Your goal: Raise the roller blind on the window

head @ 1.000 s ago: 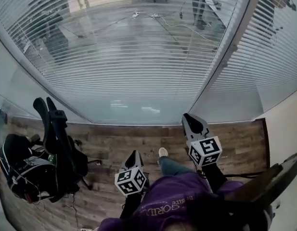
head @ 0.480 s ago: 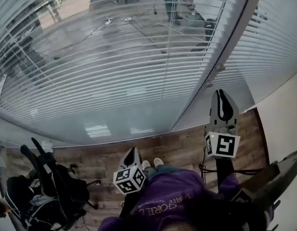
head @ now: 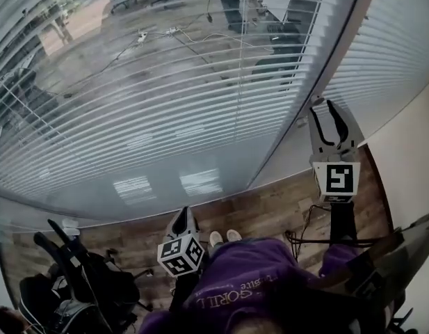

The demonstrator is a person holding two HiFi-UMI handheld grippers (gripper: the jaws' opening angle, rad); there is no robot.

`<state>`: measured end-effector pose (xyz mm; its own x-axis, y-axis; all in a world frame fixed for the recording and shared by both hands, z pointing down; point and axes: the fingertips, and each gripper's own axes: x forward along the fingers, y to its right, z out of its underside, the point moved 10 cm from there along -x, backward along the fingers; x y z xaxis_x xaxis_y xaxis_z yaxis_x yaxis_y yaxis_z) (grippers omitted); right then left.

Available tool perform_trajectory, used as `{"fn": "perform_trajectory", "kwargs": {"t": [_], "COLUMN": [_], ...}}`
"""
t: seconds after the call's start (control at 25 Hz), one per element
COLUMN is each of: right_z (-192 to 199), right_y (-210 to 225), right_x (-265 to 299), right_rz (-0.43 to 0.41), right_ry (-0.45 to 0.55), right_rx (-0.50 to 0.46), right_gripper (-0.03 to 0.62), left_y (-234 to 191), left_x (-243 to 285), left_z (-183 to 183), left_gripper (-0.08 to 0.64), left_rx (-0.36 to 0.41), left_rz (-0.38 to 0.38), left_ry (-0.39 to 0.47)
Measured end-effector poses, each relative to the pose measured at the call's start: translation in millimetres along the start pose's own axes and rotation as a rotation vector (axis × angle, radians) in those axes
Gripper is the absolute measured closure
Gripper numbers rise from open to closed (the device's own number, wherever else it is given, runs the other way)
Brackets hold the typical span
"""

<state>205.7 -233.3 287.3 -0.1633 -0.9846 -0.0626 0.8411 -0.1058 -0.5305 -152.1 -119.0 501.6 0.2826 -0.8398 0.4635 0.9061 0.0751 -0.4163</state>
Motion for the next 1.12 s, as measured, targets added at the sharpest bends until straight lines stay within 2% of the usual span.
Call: {"fn": "perform_trajectory", "kwargs": {"t": [0.2, 0.28, 0.4, 0.44, 0.6, 0.72, 0.84, 1.0, 1.12], "right_z": [1.7, -1.1, -7.6, -8.7, -10.3, -13.4, -11.1, -15.2, -8.9], "right_y": [4.1, 7.3, 8.1, 7.8, 11.6, 10.9, 4.4, -4.2, -9.7], "right_x": [9.5, 12.9, 15.4, 15.8, 15.6, 16.2, 16.4, 17.9, 17.6], "right_rz": [0.016, 0.034, 0.048, 0.042, 0.006, 0.007, 0.011, 0.022, 0.045], "right_ry": [-0.007, -0.016, -0.04, -0.049, -0.064, -0.069, -0.091, -0.117, -0.133], "right_rx": [0.252, 0.215, 0.017, -0.013, 0.073, 0.052, -0.059, -0.422, -0.605], "right_gripper": [0.449, 0.449, 0.451, 0.451, 0.453, 0.466, 0.468, 0.468, 0.468], "left_y": [-8.7, -8.5, -9.6, -11.1, -15.6, -17.3, -21.6, -21.9, -20.5], "left_x": [2.3, 3.2, 3.2, 3.0, 1.3, 1.1, 4.7, 4.4, 3.5], "left_z": [4.4, 2.9, -0.8, -1.4, -3.1, -7.0, -5.7, -7.0, -5.7], "left_gripper": [0.56, 0.56, 0.56, 0.56, 0.56, 0.56, 0.56, 0.56, 0.56], "left_rx": [-0.016, -0.019, -0.023, -0.024, -0.028, -0.031, -0.026, -0.024, -0.025], "left_rz": [0.006, 0.01, 0.007, 0.004, 0.0, 0.0, -0.001, 0.003, 0.005], "left_ry": [-0.02, -0.018, -0.013, -0.012, -0.008, -0.003, 0.002, 0.001, -0.005]}}
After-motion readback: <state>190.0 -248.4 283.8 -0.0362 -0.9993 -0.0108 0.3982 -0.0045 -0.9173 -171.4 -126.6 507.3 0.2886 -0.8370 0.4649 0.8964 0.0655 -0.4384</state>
